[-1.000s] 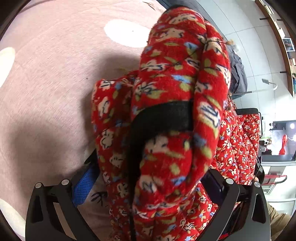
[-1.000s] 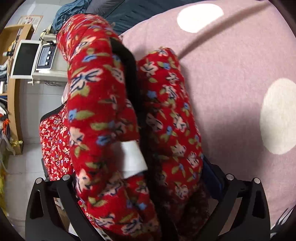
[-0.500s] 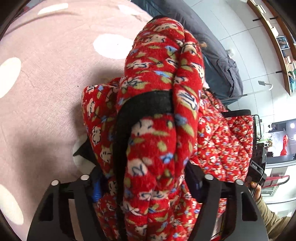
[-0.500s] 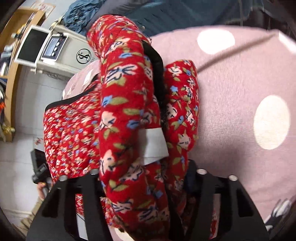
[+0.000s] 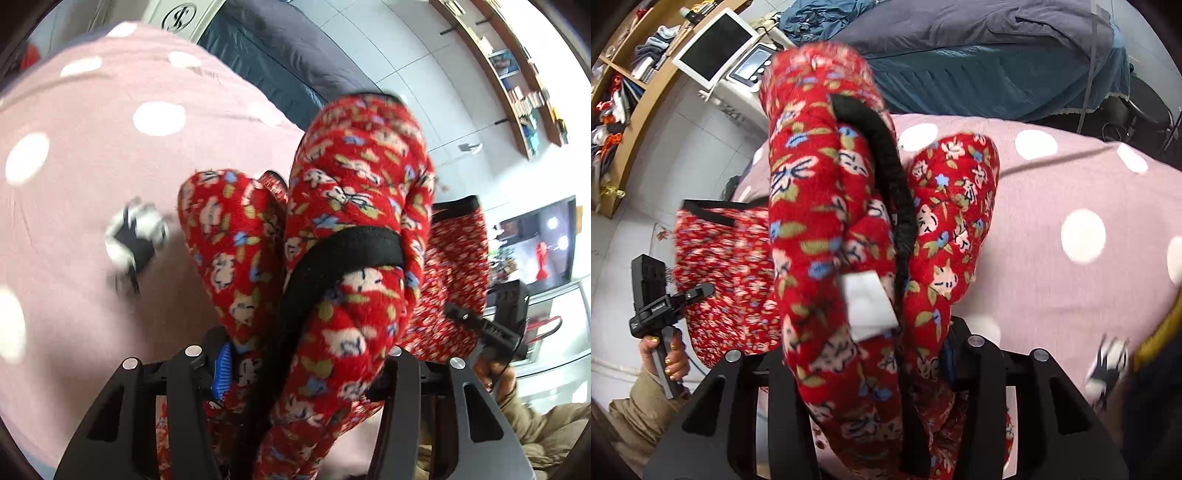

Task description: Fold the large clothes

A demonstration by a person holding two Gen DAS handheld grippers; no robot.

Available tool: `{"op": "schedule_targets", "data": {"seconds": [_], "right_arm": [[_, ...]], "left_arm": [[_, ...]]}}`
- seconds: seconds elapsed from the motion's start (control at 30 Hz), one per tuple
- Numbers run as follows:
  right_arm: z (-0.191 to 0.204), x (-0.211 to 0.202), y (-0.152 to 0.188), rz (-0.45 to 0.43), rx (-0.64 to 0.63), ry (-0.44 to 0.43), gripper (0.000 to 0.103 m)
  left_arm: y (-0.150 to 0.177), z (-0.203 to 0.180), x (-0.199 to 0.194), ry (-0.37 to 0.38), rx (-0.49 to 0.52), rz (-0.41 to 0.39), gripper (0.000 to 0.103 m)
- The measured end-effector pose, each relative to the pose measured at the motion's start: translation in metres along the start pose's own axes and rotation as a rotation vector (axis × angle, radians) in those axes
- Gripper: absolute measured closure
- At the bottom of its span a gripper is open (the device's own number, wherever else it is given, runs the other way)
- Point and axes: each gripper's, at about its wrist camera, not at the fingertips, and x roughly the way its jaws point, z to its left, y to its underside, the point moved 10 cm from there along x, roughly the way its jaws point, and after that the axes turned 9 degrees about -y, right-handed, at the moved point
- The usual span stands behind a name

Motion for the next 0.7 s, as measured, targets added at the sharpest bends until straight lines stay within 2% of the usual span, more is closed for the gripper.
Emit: {"op": "schedule_targets", "data": {"seconds": [0.17,0.23,0.3,0.33,0.43,0.57,0.7], "right_arm": [[0.022,-0.030,0.028,-0.005,-0.004,-0.005,0.061],[0.030,-0.044,0.033,-0.015,-0.016,-0.004,0.061],[0.043,-0.064,0.035,-0.041,-0.056,-0.006,0.062],[0.054,-0.067,0.033,-0.055,-0.073,-0.007,0.062],[0.066,-0.107,0.036,-0.127,-0.116,-0.015,0.062],[0.067,-0.183,0.036,-0.267,-0.144,0.026,0.063],[0.057,-0.264,0.044,-0.402,-0.127,0.087,0.063]], "left_arm": [[0.031,-0.007,-0.025,0.026,-0.006,-0.010,0.056],[0.029,-0.007,-0.037,0.038,-0.006,-0.024,0.056],[0.026,-0.023,-0.048,0.054,0.017,-0.049,0.056],[0.028,-0.016,-0.063,0.061,0.033,-0.062,0.056],[0.020,-0.052,-0.081,0.077,0.110,-0.109,0.056],[0.004,-0.109,-0.093,0.118,0.222,-0.158,0.056],[-0.007,-0.197,-0.102,0.178,0.377,-0.190,0.056]]}}
